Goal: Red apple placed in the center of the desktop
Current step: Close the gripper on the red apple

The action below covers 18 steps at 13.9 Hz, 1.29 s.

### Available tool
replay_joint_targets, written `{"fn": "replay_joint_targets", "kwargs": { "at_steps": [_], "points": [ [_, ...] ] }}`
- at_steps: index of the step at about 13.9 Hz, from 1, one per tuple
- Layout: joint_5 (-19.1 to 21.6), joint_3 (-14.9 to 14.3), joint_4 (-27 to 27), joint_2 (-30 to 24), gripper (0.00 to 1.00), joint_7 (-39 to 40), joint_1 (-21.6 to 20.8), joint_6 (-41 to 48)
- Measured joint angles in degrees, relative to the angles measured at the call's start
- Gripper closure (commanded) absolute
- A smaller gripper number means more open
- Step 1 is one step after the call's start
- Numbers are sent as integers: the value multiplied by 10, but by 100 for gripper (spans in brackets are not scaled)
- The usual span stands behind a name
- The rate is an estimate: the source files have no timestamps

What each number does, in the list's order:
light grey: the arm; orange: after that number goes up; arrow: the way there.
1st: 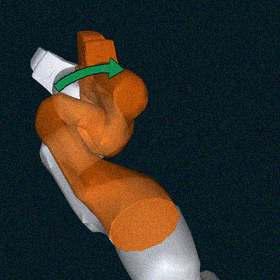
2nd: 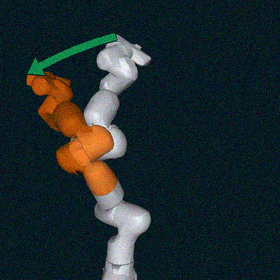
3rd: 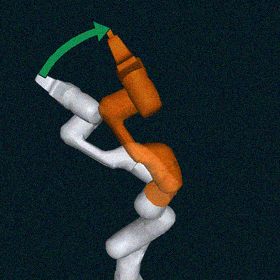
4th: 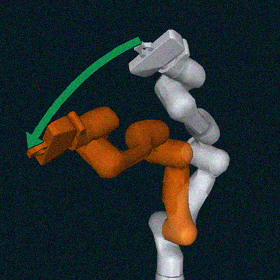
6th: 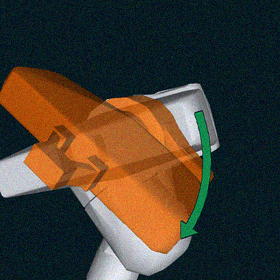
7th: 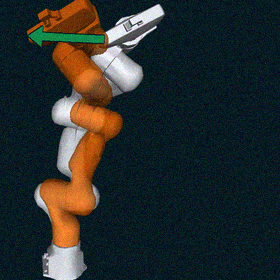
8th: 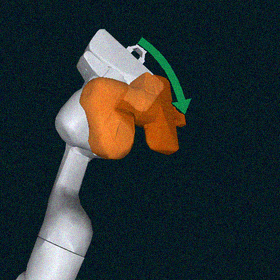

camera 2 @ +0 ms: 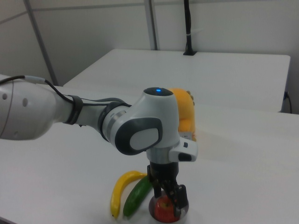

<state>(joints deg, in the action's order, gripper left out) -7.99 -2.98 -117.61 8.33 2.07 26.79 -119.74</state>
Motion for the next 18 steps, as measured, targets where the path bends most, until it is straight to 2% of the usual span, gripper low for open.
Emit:
{"fn": "replay_joint_targets", "kwargs": {
  "at_steps": [1, 2, 3, 4, 18],
  "points": [
    [-2, 0, 0, 8, 0, 0, -1, 0],
    [-3, 0, 0, 15, 9, 0, -1, -1],
    [-3, 1, 0, 18, 41, 0, -1, -1],
    [-4, 1, 1, 20, 51, 0, -1, -2],
    [-6, 1, 11, 9, 51, 0, -5, -21]
  ]
}}
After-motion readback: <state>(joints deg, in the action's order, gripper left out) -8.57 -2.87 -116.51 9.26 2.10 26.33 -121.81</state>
